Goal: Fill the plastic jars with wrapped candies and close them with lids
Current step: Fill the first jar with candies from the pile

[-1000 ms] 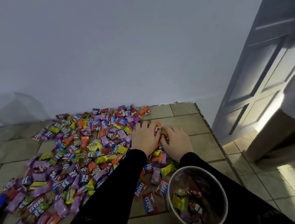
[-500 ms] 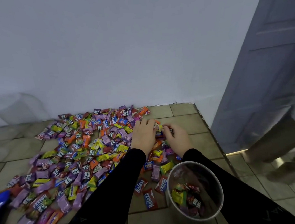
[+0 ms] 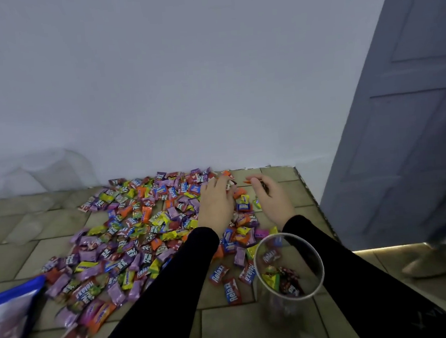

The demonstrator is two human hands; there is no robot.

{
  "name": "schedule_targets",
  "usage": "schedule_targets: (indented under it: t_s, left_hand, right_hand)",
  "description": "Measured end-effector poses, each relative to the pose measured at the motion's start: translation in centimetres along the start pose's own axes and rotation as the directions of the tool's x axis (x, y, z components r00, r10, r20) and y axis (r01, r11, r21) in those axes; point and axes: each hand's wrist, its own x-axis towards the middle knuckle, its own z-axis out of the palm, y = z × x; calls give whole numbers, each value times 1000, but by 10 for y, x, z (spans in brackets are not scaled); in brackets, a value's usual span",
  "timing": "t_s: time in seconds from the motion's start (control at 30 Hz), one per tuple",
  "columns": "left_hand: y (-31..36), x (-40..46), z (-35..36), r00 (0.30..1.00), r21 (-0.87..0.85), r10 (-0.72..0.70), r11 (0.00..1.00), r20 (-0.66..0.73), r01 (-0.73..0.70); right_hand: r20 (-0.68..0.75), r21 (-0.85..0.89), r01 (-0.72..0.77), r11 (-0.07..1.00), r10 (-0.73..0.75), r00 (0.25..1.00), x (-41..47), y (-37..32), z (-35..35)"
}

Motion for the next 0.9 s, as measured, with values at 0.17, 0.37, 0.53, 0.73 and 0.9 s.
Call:
schedule_targets:
  t_s: [0.17, 0.37, 0.53, 0.73, 0.9]
  left_hand:
    - [17, -5, -14, 994, -73, 12, 997, -109, -20]
    - [41, -14, -30, 985, -293, -5, 955, -170, -46]
    - [74, -32, -55, 987, -499, -33, 865, -156, -50]
    - [102, -70, -74, 983, -624, -54, 779, -177, -69]
    - [115, -103, -76, 976, -657, -43, 746, -212, -110]
  right_hand:
    - [-47, 64, 65, 996, -62, 997, -2, -19, -15]
    - [-118, 167, 122, 978, -103, 988, -14, -53, -35]
    - [-148, 231, 154, 961, -122, 981, -34, -83, -45]
    - [-150, 310, 145, 940, -102, 983, -72, -106, -51]
    - [-127, 327, 126, 936, -88, 988, -97, -111, -53]
